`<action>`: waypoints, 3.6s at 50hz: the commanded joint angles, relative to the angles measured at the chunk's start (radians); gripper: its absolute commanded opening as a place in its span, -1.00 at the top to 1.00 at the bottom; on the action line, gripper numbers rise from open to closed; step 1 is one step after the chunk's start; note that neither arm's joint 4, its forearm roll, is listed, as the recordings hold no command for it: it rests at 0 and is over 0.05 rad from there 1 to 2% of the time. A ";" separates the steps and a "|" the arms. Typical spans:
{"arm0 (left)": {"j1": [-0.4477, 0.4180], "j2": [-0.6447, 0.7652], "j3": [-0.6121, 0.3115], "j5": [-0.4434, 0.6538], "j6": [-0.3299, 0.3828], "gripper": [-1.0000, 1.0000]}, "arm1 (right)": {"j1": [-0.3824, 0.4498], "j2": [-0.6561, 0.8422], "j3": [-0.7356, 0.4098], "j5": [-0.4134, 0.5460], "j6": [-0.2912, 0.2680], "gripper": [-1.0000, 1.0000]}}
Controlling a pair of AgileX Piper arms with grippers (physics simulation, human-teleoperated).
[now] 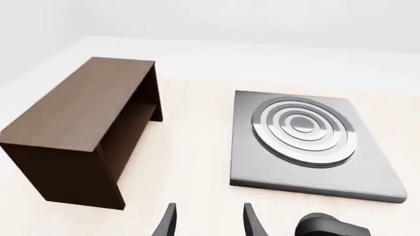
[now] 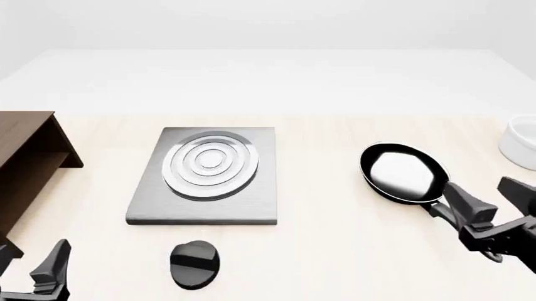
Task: Turn on the stove and put the frying pan on it.
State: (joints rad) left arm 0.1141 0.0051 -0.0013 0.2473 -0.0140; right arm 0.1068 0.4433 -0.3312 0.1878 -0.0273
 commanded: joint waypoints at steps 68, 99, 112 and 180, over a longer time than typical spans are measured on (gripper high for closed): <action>-0.005 -0.005 0.001 -0.011 -0.012 -1.00 | -0.246 0.933 -0.563 0.380 -0.421 -1.00; -0.004 -0.005 0.001 -0.013 -0.008 -1.00 | -0.275 1.063 -0.458 0.230 -0.409 -1.00; -0.004 -0.005 0.001 -0.014 -0.008 -1.00 | -0.284 1.119 -0.426 0.172 -0.405 -1.00; -0.005 -0.005 0.001 -0.017 -0.007 -1.00 | -0.283 1.171 -0.368 0.117 -0.351 1.00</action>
State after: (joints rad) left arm 0.1092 0.0002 -0.0007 0.2308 -0.0207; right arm -0.1938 1.6461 -0.6952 0.2917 -0.4272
